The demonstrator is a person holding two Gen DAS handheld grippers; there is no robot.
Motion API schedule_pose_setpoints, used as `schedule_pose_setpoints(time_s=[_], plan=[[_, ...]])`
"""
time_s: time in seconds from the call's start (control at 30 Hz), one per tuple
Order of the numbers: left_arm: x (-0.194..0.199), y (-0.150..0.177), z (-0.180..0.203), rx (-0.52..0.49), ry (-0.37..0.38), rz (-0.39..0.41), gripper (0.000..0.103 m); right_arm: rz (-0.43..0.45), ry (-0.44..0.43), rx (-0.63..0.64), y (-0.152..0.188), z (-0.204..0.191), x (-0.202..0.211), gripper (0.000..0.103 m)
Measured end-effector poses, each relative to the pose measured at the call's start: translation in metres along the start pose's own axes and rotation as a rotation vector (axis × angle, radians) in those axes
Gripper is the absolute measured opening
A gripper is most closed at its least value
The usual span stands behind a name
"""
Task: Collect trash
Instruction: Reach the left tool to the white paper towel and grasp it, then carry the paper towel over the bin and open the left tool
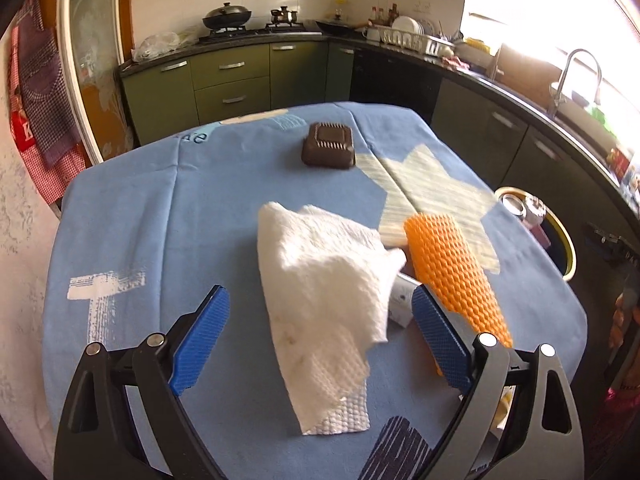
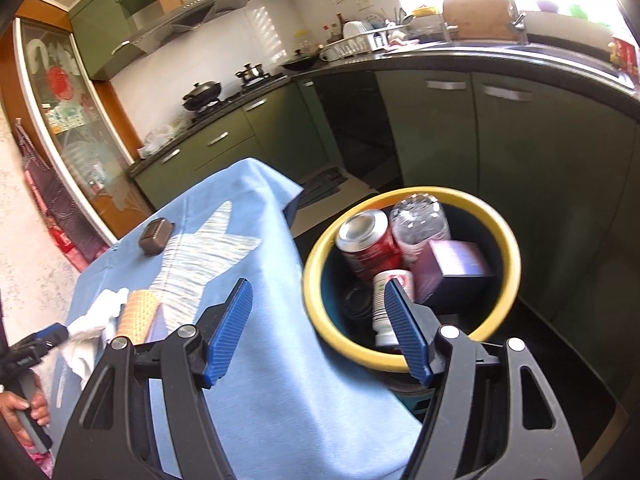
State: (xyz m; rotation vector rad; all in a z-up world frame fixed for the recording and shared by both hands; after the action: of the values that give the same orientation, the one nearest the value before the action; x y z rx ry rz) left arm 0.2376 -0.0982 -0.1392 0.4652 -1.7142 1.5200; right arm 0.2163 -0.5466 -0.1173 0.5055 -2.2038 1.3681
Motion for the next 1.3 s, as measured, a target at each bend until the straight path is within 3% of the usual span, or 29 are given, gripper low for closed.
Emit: schedule_pose_setpoints(time_s=[0.03, 0.1, 0.27, 0.4, 0.73, 1.1, 1.2, 1.3], plan=[[-0.004, 0.003, 0.004, -0.014, -0.008, -0.014, 0.089, 0.0, -0.002, 0.003, 0.002, 0.0, 0.0, 0.065], [-0.013, 0.007, 0.007, -0.036, -0.026, -0.038, 0.063, -0.002, -0.002, 0.01, 0.005, 0.0, 0.0, 0.065], [-0.028, 0.016, 0.005, -0.028, -0.012, -0.095, 0.02, -0.006, -0.013, 0.0, 0.01, 0.006, 0.003, 0.065], [-0.02, 0.016, 0.007, -0.061, -0.032, -0.07, 0.004, -0.007, -0.01, -0.01, 0.011, 0.012, 0.004, 0.065], [0.049, -0.021, 0.007, -0.117, -0.075, 0.085, 0.003, 0.003, -0.025, -0.017, 0.013, 0.012, 0.009, 0.065], [0.139, -0.097, 0.028, -0.213, -0.116, 0.282, 0.004, 0.032, -0.008, -0.035, 0.01, 0.025, 0.021, 0.066], [0.161, -0.121, 0.035, -0.215, -0.094, 0.336, 0.003, 0.034, -0.002, -0.042, 0.008, 0.031, 0.023, 0.066], [0.173, -0.138, 0.062, -0.26, -0.026, 0.351, 0.003, 0.047, 0.013, -0.053, 0.006, 0.039, 0.028, 0.066]])
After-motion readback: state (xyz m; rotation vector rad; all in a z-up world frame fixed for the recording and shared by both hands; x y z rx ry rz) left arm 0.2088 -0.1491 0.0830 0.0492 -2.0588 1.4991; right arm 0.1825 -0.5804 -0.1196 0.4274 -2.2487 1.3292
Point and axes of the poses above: each gripper's, at about its wrist camera, not at the fingertips, and x roughly against the way its jaws point, z to its right, y to its underside, the point moved 7 cm from there along -x, roughly the way its jaws point, and after that the axes turned 1 degree about -x, right-handed, at the moved point
